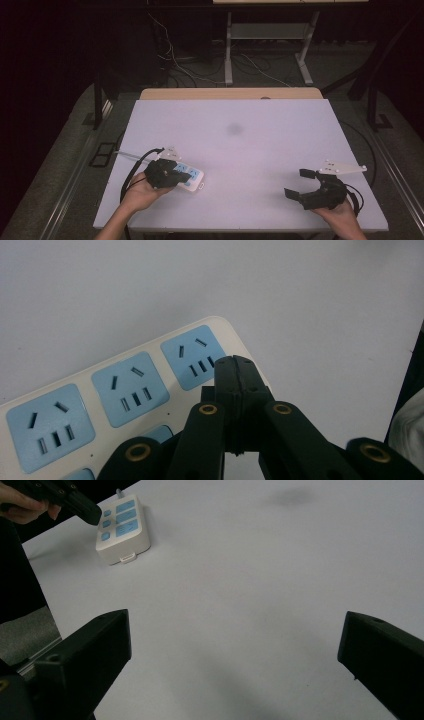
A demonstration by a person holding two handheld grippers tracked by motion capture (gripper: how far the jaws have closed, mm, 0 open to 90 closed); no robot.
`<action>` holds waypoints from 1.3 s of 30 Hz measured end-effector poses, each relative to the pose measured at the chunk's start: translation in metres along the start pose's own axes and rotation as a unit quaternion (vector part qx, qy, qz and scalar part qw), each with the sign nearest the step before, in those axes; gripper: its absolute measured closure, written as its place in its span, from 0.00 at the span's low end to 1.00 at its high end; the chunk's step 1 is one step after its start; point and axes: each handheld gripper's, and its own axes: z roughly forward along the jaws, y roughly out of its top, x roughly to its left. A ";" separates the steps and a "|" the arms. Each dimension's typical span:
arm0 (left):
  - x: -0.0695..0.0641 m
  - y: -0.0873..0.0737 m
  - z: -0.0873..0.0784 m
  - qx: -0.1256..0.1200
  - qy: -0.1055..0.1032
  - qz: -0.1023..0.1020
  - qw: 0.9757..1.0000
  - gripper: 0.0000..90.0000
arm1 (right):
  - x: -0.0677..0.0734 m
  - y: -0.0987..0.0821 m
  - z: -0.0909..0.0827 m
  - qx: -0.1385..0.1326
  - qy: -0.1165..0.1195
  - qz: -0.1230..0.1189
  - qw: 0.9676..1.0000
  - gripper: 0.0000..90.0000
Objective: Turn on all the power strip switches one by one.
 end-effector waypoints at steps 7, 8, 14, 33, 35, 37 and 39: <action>0.001 -0.001 0.006 0.012 -0.001 0.000 1.000 1.00 | 0.000 0.000 0.000 -0.001 0.000 0.000 1.000 0.01; 0.001 -0.001 0.007 0.013 -0.001 -0.001 1.000 1.00 | 0.000 0.000 0.000 -0.001 0.000 0.000 1.000 0.01; 0.004 -0.003 0.011 0.020 -0.006 -0.005 1.000 1.00 | 0.000 0.000 0.000 0.000 0.000 0.000 1.000 0.01; 0.009 -0.001 0.015 0.036 -0.022 -0.003 0.999 1.00 | -0.001 0.000 -0.002 -0.003 -0.002 -0.001 1.000 0.01; 0.009 0.001 0.016 0.041 -0.023 -0.007 0.999 1.00 | -0.001 0.000 -0.003 -0.004 -0.003 -0.001 1.000 0.01; 0.009 0.002 0.016 0.046 -0.024 -0.005 0.999 1.00 | -0.002 0.000 -0.003 -0.005 -0.003 -0.001 1.000 0.01; 0.010 0.002 0.016 0.047 -0.026 -0.007 0.999 1.00 | -0.002 0.000 -0.003 -0.005 -0.004 -0.001 1.000 0.01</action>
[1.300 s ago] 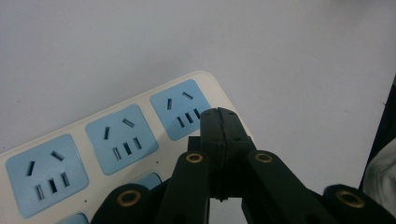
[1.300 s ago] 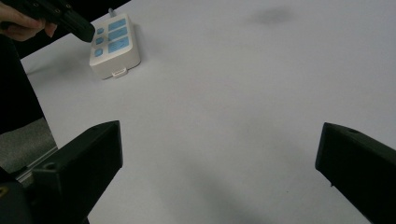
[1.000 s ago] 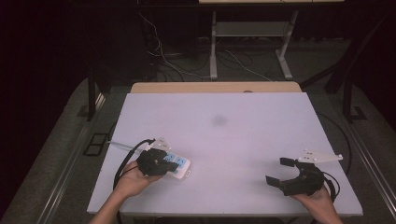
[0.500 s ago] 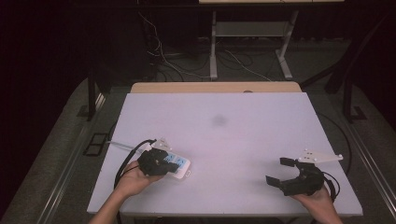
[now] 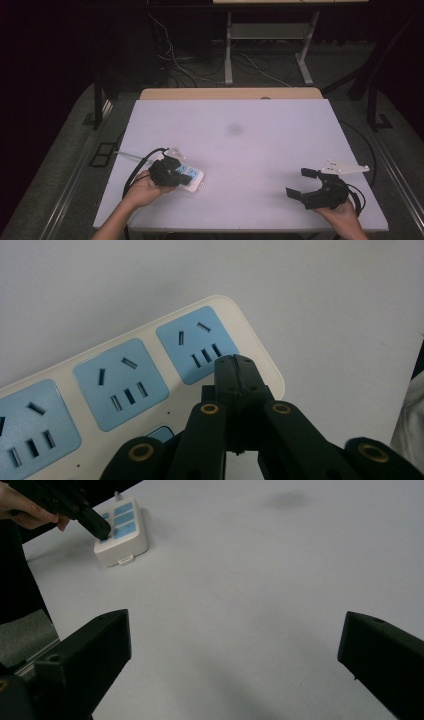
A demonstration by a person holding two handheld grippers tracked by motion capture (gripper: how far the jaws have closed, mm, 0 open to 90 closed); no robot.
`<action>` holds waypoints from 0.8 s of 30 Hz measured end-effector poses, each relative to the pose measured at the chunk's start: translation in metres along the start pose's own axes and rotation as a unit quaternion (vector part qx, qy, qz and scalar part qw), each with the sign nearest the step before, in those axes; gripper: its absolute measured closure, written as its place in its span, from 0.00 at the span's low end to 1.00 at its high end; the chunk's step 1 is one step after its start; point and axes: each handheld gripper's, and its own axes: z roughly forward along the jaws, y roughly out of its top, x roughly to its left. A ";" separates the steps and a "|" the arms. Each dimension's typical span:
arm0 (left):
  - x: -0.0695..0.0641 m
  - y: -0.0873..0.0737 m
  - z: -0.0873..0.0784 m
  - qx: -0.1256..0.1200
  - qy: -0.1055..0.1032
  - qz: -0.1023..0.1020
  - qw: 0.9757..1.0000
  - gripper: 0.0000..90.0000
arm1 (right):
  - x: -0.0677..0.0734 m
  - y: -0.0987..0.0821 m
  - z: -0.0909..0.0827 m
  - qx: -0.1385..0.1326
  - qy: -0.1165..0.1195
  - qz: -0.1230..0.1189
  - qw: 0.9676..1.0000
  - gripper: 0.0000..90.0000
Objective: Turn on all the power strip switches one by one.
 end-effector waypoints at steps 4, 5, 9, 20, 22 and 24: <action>0.000 -0.001 0.000 -0.005 0.000 -0.003 1.000 1.00 | -0.001 0.000 -0.001 -0.001 -0.001 0.000 1.000 0.01; -0.001 -0.001 0.000 -0.004 0.002 -0.002 1.000 1.00 | -0.001 0.000 -0.001 -0.001 -0.001 0.000 1.000 0.01; 0.000 -0.001 0.000 -0.005 0.000 -0.003 1.000 1.00 | -0.001 0.000 0.000 0.000 -0.001 0.001 1.000 0.01; -0.006 0.003 0.001 -0.002 0.004 0.003 1.000 1.00 | -0.001 0.000 0.000 0.000 -0.003 0.002 1.000 0.01; -0.008 0.004 0.001 0.000 0.004 0.008 1.000 1.00 | -0.001 0.000 0.000 0.000 -0.002 0.003 1.000 0.01; -0.009 0.006 0.000 0.001 0.004 0.013 1.000 1.00 | -0.002 0.000 0.000 0.000 -0.003 0.003 1.000 0.01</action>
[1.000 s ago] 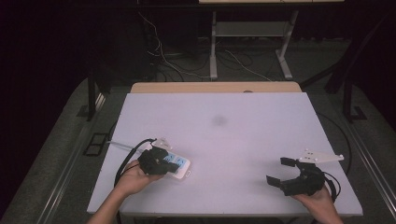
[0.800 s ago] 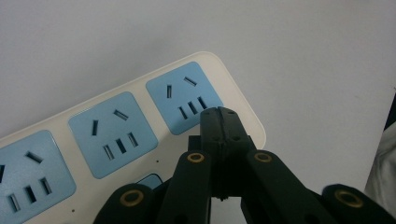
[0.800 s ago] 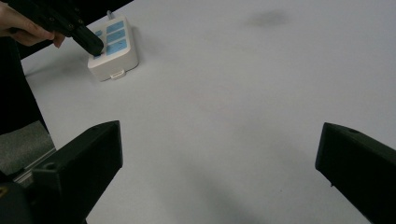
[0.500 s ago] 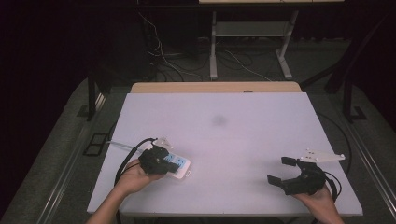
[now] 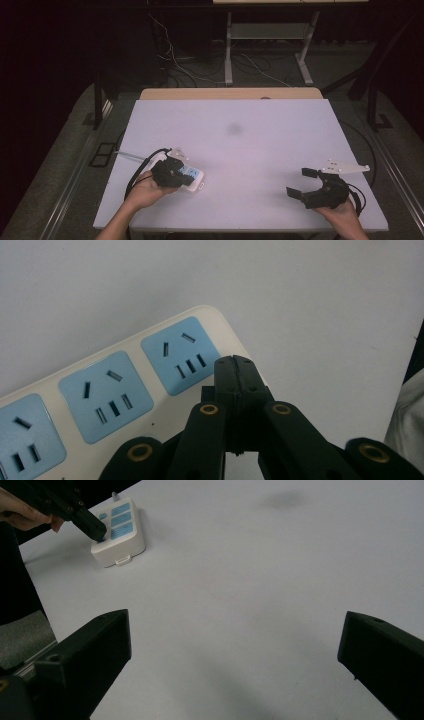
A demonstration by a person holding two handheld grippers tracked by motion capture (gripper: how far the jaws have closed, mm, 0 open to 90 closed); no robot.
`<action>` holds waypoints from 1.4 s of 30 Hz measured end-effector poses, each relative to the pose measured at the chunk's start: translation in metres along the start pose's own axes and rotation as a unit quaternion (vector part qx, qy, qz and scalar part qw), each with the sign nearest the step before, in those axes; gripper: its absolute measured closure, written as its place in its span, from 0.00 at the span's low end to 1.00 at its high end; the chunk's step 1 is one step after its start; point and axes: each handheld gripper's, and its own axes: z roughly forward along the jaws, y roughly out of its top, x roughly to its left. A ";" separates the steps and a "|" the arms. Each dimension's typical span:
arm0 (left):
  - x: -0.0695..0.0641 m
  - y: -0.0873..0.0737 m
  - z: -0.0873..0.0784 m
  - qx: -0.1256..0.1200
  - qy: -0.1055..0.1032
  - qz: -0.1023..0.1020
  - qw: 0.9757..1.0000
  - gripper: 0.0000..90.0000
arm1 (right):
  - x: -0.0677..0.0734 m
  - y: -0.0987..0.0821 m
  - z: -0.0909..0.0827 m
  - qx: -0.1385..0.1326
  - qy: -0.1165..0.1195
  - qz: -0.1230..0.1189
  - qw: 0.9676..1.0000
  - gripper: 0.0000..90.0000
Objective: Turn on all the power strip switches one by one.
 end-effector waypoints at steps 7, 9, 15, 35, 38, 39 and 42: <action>-0.004 0.007 -0.009 -0.008 0.003 0.011 1.000 1.00 | 0.001 0.000 0.000 0.001 0.001 0.000 1.000 0.01; -0.004 0.008 -0.014 -0.013 0.006 0.012 1.000 1.00 | 0.001 0.000 0.001 0.001 0.001 0.000 1.000 0.01; 0.000 0.008 -0.028 -0.026 0.020 0.009 0.999 1.00 | 0.001 0.000 0.000 0.001 0.001 0.000 1.000 0.01; 0.022 -0.014 -0.055 -0.049 0.055 -0.029 0.997 1.00 | 0.001 0.000 0.003 0.008 0.000 -0.002 1.000 0.01; 0.025 -0.018 -0.053 -0.050 0.057 -0.034 0.997 1.00 | 0.001 0.000 0.003 0.008 0.000 -0.003 1.000 0.01; 0.025 -0.019 -0.052 -0.051 0.058 -0.037 0.996 1.00 | 0.001 0.000 0.003 0.008 0.000 -0.003 1.000 0.01; 0.028 -0.022 -0.049 -0.050 0.059 -0.041 0.996 1.00 | 0.001 -0.001 0.003 0.009 -0.002 -0.003 1.000 0.01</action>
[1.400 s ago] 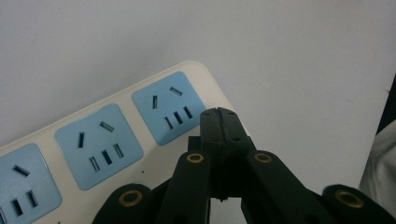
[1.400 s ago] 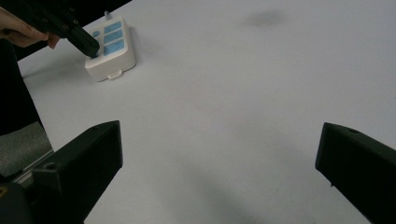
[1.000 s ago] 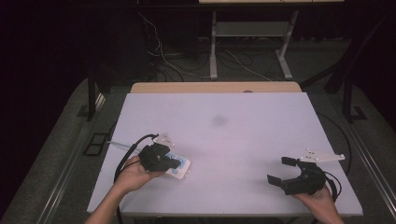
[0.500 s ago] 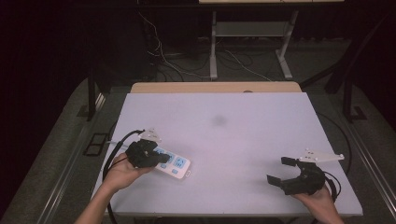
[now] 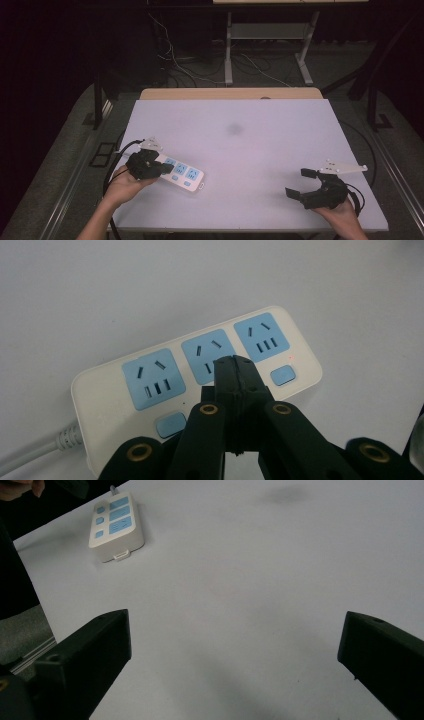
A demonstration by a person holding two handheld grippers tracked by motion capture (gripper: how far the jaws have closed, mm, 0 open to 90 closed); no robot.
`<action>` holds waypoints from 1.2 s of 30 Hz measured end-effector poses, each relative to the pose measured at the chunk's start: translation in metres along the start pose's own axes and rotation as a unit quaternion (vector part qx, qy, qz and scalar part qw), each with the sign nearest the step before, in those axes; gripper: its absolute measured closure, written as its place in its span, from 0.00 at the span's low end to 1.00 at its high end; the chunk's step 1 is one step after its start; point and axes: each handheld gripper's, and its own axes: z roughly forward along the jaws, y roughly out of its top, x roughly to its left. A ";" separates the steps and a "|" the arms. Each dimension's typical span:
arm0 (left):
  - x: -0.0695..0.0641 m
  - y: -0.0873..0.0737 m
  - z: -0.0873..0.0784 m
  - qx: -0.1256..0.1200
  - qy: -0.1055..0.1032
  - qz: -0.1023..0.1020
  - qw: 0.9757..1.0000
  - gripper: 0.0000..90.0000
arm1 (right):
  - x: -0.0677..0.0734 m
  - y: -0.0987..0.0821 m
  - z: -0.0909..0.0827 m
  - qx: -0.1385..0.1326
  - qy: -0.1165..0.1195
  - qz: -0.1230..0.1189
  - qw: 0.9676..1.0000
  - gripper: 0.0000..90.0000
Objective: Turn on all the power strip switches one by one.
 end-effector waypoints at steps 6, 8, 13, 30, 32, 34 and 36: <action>0.002 -0.005 0.005 0.001 -0.001 -0.006 1.000 1.00 | 0.000 0.000 0.000 0.000 0.000 0.000 1.000 0.01; 0.002 -0.006 0.007 0.002 -0.002 -0.005 1.000 1.00 | 0.000 0.000 0.000 0.001 0.000 0.000 1.000 0.01; 0.001 -0.009 0.012 0.007 -0.006 -0.007 1.000 1.00 | 0.000 0.000 0.000 0.002 0.001 -0.002 1.000 0.01; 0.000 -0.011 0.023 0.012 -0.011 -0.009 1.000 1.00 | 0.000 0.000 0.000 0.004 0.003 -0.003 1.000 0.01; 0.000 -0.011 0.025 0.014 -0.011 -0.009 1.000 1.00 | 0.000 0.000 0.000 0.003 0.002 -0.003 1.000 0.01; 0.000 -0.012 0.026 0.009 -0.013 -0.012 1.000 1.00 | 0.000 0.000 0.000 0.003 0.002 -0.002 1.000 0.01; 0.000 -0.012 0.026 0.006 -0.014 -0.018 1.000 1.00 | 0.000 0.000 0.000 0.001 0.002 -0.002 1.000 0.01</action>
